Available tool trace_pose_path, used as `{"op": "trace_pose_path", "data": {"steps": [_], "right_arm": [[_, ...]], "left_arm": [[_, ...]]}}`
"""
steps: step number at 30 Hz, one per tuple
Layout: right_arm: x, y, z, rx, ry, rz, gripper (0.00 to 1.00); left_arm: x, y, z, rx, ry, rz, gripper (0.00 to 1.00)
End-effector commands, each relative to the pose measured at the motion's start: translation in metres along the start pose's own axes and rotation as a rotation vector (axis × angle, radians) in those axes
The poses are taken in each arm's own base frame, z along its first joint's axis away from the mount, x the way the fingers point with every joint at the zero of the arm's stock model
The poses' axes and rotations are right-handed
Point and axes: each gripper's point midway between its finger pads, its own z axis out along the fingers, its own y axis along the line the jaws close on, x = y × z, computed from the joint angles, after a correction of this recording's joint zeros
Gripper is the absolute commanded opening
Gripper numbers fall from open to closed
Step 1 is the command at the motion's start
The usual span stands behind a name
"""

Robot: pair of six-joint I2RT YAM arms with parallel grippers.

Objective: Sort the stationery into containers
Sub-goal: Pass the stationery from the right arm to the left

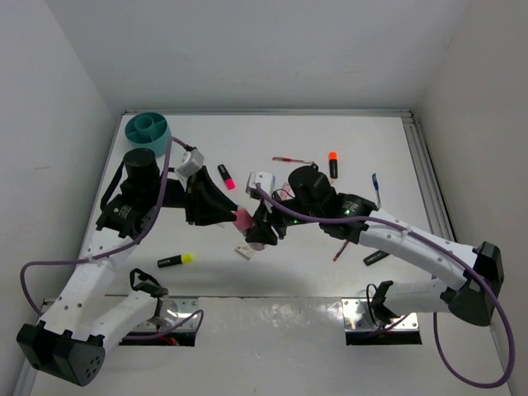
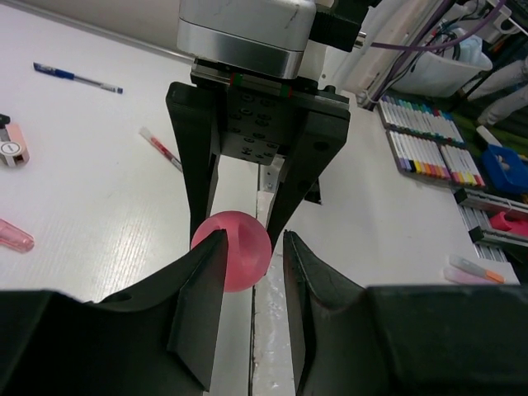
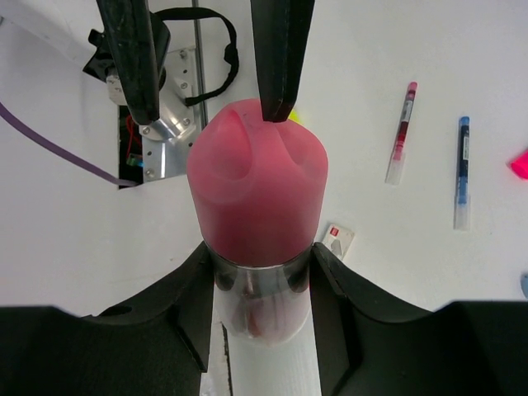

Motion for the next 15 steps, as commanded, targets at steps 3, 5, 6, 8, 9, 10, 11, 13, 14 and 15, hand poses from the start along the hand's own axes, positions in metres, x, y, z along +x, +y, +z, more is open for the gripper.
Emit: {"op": "trace_pose_path", "data": {"steps": [3, 5, 6, 8, 9, 10, 11, 13, 14, 15], "right_arm": [[-0.053, -0.004, -0.004, 0.011, -0.143, -0.054, 0.00], [-0.055, -0.004, -0.003, 0.014, -0.146, -0.061, 0.00], [-0.056, -0.004, -0.004, 0.014, -0.147, -0.063, 0.00], [-0.056, -0.004, -0.003, 0.013, -0.145, -0.068, 0.00], [-0.056, -0.004, -0.003, 0.014, -0.145, -0.066, 0.00], [-0.055, -0.004, -0.003, 0.017, -0.144, -0.065, 0.00], [-0.054, -0.004, -0.003, 0.017, -0.141, -0.066, 0.00], [-0.055, -0.004, -0.003, 0.020, -0.143, -0.064, 0.00], [-0.055, -0.005, -0.004, 0.022, -0.145, -0.064, 0.00], [-0.054, -0.005, -0.004, 0.023, -0.142, -0.061, 0.00]], "left_arm": [[0.006, -0.003, 0.004, 0.009, 0.014, 0.010, 0.39], [0.006, 0.004, 0.004, -0.031, 0.015, 0.011, 0.39], [0.006, 0.006, 0.004, -0.044, 0.017, 0.005, 0.39], [0.006, 0.013, 0.004, -0.090, 0.017, 0.005, 0.40], [0.005, 0.015, 0.003, -0.099, 0.017, 0.012, 0.40], [0.006, 0.016, 0.003, -0.107, 0.020, 0.010, 0.40], [0.005, 0.017, 0.003, -0.110, 0.020, 0.018, 0.40], [0.006, 0.021, 0.001, -0.141, 0.027, 0.027, 0.40], [0.006, 0.022, 0.001, -0.151, 0.029, 0.032, 0.40], [0.005, 0.027, -0.001, -0.180, 0.030, 0.037, 0.40]]}}
